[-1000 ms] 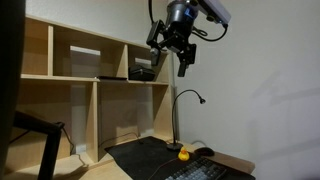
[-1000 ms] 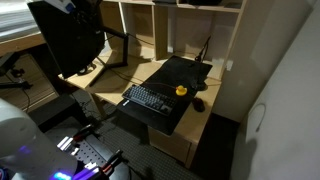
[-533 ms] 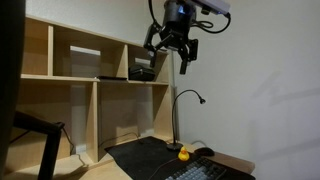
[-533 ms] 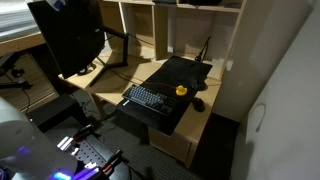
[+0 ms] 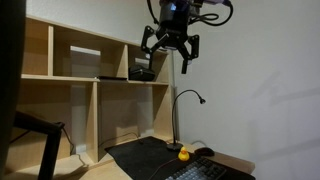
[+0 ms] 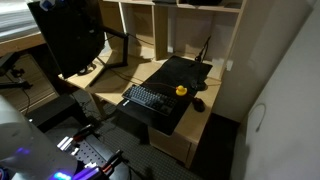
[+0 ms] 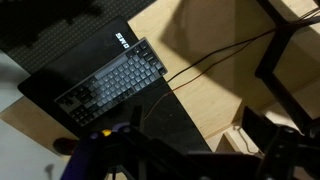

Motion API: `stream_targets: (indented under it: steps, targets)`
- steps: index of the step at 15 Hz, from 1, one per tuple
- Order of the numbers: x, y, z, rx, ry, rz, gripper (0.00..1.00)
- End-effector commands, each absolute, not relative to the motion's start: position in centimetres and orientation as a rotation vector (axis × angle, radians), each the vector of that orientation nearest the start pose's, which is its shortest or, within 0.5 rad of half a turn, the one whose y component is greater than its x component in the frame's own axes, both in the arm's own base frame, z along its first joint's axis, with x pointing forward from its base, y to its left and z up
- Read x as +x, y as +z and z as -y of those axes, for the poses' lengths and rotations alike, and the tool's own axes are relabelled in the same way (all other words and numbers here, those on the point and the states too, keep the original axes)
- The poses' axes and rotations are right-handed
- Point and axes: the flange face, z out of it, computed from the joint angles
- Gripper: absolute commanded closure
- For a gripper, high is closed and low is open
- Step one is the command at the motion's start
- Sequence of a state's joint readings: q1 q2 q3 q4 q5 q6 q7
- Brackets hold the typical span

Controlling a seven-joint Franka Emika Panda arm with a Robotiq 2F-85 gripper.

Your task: Press on the keyboard

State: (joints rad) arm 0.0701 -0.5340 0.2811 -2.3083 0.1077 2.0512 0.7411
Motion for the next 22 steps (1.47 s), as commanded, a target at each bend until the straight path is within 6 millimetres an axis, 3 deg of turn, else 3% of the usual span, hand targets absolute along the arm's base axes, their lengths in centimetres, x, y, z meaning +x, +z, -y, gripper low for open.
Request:
stream_targets:
  steps: [1,2,6,7,8,9,12,15,20,21,22]
  targets:
    - [40.0,54.0,-12.8,-2.859,-0.314,-0.929,0.00]
    - [40.3,52.4,-9.6,-2.826,-0.307,-1.003,0.00]
    - [39.1,48.1,0.1,-2.685,-0.265,-1.335,0.00]
    - [40.5,50.0,-3.1,-2.749,-0.252,-1.222,0.00]
    - [40.4,49.2,-1.6,-2.737,-0.237,-1.253,0.00]
    - [40.4,49.2,-1.4,-2.736,-0.239,-1.251,0.00]
    - [40.3,49.9,-2.8,-2.785,-0.227,-1.246,0.00]
    - [39.6,49.8,-3.5,-2.692,-0.064,-1.511,0.00]
    - [39.0,50.2,-5.0,-2.496,0.058,-1.897,0.00]
    - [38.8,49.9,-4.7,-2.562,0.003,-1.785,0.00]
    - [38.7,50.1,-4.9,-2.535,0.013,-1.835,0.00]
